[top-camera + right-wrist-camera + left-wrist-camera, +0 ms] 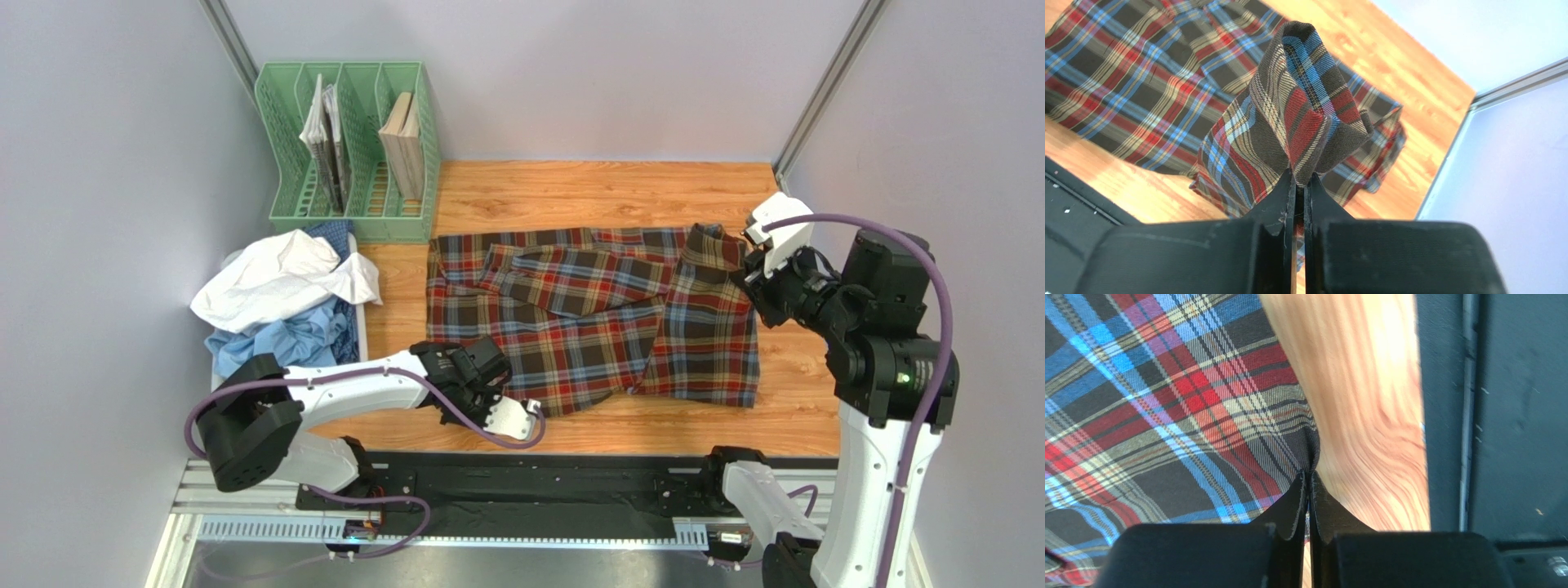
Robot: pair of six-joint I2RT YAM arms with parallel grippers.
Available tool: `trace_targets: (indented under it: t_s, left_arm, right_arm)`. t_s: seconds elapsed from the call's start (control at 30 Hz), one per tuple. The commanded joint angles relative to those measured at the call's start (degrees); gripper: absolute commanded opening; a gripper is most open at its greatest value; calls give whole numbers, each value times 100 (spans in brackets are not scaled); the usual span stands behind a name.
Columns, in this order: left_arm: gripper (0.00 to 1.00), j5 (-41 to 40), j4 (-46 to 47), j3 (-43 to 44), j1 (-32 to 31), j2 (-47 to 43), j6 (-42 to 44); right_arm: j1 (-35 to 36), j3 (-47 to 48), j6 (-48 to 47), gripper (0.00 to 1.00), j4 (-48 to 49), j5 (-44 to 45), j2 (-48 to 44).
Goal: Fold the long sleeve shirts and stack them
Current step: Fold the shirt
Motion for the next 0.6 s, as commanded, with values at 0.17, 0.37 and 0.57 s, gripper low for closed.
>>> trace_targets:
  t_s: [0.17, 0.37, 0.57]
  left_arm:
    - [0, 502, -1328, -17, 12, -1205, 356]
    - [0, 571, -1460, 394, 599, -1197, 444]
    - [0, 677, -1653, 1344, 1382, -819, 706]
  right_arm:
    - [0, 634, 85, 0, 506, 16, -321]
    - [0, 1002, -37, 0, 999, -115, 249]
    - [0, 1397, -300, 0, 1474, -528, 1067]
